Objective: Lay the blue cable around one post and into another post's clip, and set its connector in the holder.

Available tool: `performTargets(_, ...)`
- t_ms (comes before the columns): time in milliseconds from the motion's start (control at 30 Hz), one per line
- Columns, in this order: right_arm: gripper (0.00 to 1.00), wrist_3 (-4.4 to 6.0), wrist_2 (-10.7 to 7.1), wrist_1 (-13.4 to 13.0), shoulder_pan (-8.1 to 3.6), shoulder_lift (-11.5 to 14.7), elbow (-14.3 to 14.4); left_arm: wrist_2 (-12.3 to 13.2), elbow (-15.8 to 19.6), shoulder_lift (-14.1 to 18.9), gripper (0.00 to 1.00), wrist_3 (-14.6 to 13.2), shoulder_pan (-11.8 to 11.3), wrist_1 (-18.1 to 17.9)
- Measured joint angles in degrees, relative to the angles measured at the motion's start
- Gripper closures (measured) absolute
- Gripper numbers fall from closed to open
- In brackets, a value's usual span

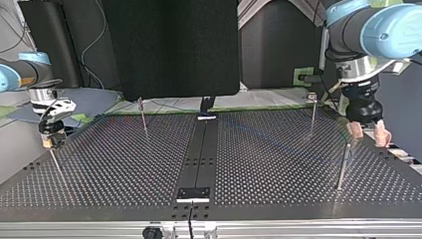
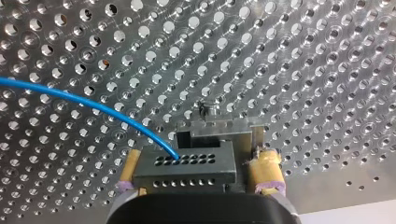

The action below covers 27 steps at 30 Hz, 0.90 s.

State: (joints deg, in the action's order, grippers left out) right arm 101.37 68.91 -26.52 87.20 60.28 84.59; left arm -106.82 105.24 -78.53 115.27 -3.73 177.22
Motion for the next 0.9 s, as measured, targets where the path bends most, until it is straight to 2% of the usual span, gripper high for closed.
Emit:
performTargets(200,0.00,0.00,0.00,0.0,0.00,0.0,0.0,0.4,-0.1,0.5,0.00,-3.3,0.9,2.7)
performTargets(367,0.00,0.00,0.00,0.0,0.00,0.0,0.0,1.1,-0.3,1.8,0.00,-6.0,1.2,1.4)
performTargets(533,0.00,0.00,0.00,0.0,0.00,0.0,0.0,3.0,-0.6,2.1,0.00,-8.3,1.3,0.7)
performTargets(733,0.00,0.00,0.00,0.0,0.00,0.0,0.0,5.9,-0.7,0.9,0.00,-11.3,1.3,-0.1)
performTargets(900,0.00,0.00,0.00,0.0,0.00,0.0,0.0,7.2,-0.9,-0.2,0.00,-13.7,1.3,-0.4)
